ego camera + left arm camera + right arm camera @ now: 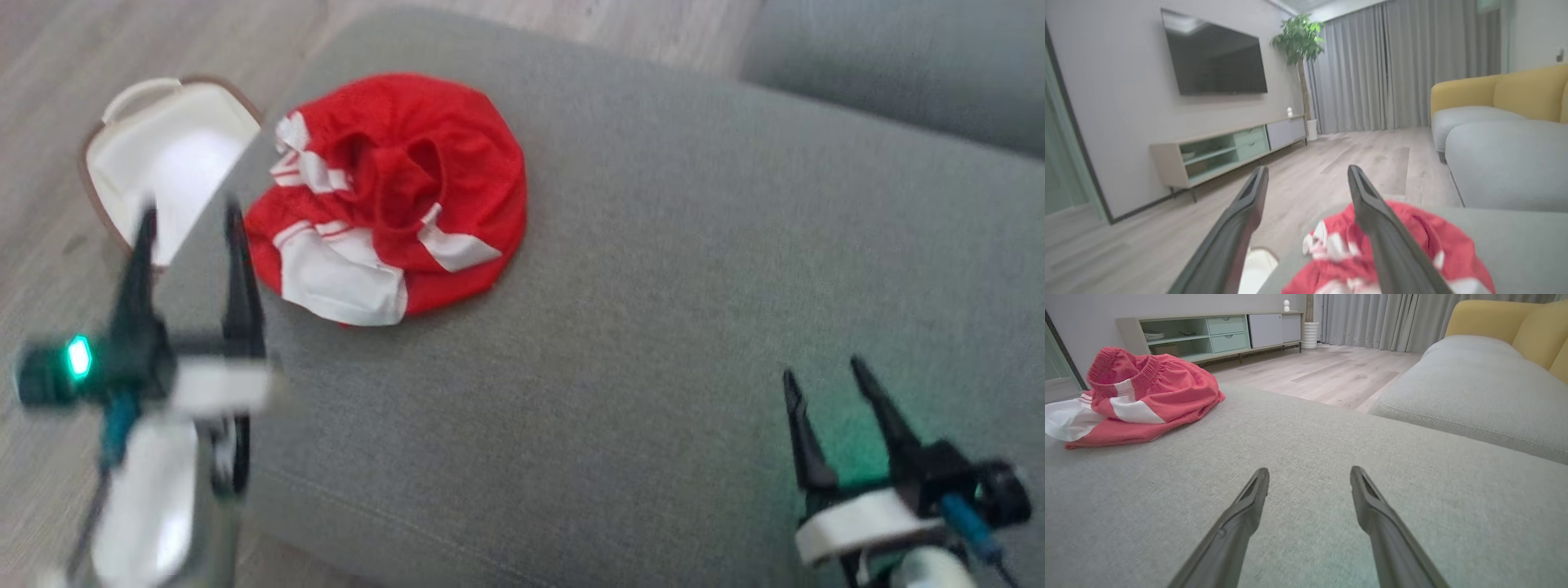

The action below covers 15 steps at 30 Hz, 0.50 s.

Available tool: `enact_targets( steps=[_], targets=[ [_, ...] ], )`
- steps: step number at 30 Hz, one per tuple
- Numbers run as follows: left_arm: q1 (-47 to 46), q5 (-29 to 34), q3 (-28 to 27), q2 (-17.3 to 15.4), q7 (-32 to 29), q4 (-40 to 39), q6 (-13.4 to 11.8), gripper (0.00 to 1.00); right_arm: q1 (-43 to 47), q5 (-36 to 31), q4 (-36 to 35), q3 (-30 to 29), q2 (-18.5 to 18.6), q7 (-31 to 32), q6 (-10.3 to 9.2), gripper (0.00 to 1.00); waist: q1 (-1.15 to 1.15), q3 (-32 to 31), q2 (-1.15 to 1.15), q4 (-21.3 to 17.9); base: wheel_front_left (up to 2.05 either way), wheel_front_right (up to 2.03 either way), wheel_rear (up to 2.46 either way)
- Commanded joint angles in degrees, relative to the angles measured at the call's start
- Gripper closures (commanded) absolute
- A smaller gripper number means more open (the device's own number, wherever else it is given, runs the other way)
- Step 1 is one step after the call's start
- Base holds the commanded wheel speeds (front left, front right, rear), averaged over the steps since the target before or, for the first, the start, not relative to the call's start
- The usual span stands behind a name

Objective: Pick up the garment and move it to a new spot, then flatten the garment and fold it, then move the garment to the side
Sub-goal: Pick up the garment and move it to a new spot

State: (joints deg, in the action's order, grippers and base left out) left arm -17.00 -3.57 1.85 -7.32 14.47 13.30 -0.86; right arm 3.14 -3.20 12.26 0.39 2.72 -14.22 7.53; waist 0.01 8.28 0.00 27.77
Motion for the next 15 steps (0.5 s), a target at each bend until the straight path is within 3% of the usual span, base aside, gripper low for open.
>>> enact_targets(
  steps=[1, 6, 11, 15],
  targets=[
    [-4.0, 0.1, -2.0, -1.5, 0.5, -1.1, 0.4, 0.0, -2.8, -0.4, -2.3, 0.9, 1.3, -0.8, -0.04, 0.0, -0.01, 4.7, 0.0, -1.8, 0.0, 0.0, 0.0],
    [-21.6, -0.2, -0.9, -3.2, -1.2, 9.7, 3.2, 0.0, -5.8, -1.7, -5.6, 0.3, 5.4, -0.8, -0.04, 0.0, -0.01, 11.9, 0.0, -2.7, 0.0, 0.0, 0.0],
    [-37.4, -2.3, 0.0, -3.0, -10.1, 23.9, 5.4, 0.0, -7.6, -1.9, -8.7, 0.3, 9.5, -0.8, -0.04, 0.0, -0.01, 17.5, 0.0, -3.4, 0.0, 0.0, 0.0],
    [-44.0, -5.0, -0.2, -2.8, -17.3, 35.7, 6.7, 0.0, -8.5, -1.9, -10.0, 1.2, 11.3, -0.8, -0.04, 0.0, -0.01, 20.0, 0.0, -4.9, 0.0, 0.0, 0.0]
  ],
)
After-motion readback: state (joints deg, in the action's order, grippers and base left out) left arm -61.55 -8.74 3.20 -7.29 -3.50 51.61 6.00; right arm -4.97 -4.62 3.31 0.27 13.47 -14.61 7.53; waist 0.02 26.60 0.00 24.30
